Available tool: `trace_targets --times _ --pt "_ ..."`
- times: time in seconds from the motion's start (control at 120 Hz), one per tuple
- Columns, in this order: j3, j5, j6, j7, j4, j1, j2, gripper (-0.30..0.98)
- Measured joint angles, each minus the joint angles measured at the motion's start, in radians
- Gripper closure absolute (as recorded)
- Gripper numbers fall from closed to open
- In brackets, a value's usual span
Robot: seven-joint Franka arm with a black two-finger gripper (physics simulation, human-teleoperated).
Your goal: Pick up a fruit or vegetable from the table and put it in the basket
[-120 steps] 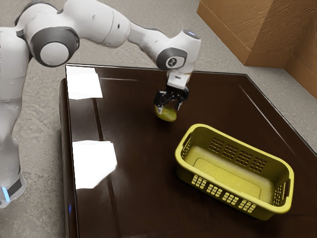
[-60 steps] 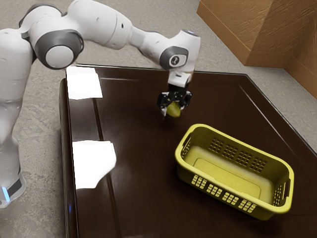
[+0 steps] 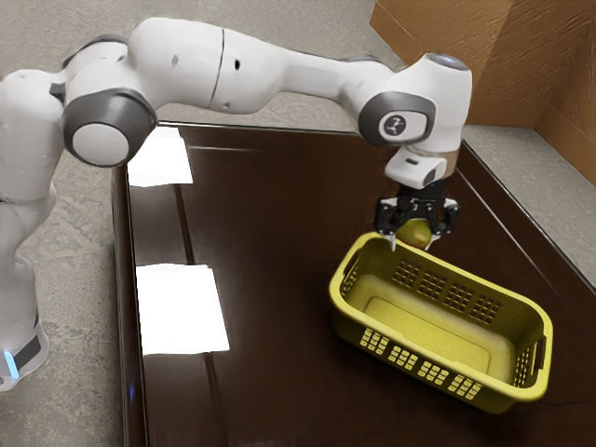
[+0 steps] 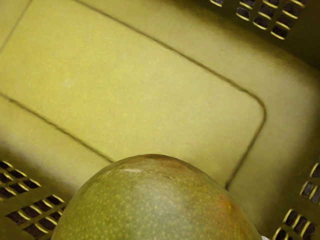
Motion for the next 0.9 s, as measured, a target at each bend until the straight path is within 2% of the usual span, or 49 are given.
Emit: trace_targets --times 0.117,0.167,0.208,0.35,0.425,0.517,0.65,0.758,0.9 --pt "-0.028 -0.001 -0.005 -0.001 0.183 0.014 0.168 0.54" --pt "-0.157 -0.001 0.001 -0.002 0.252 0.111 0.230 0.56" --pt "-0.218 0.000 0.014 -0.001 0.280 0.161 0.268 0.57" --pt "-0.277 -0.001 0.048 0.001 0.316 0.209 0.318 0.62" --pt "-0.286 -0.001 0.059 0.001 0.318 0.211 0.321 0.55" --pt "-0.291 0.001 0.063 0.004 0.319 0.215 0.320 0.36" --pt "-0.292 0.004 0.058 0.009 0.319 0.200 0.293 0.15" --pt "-0.291 0.005 0.052 0.011 0.318 0.193 0.266 0.07" --pt "-0.291 0.005 0.047 0.014 0.317 0.196 0.263 0.03"
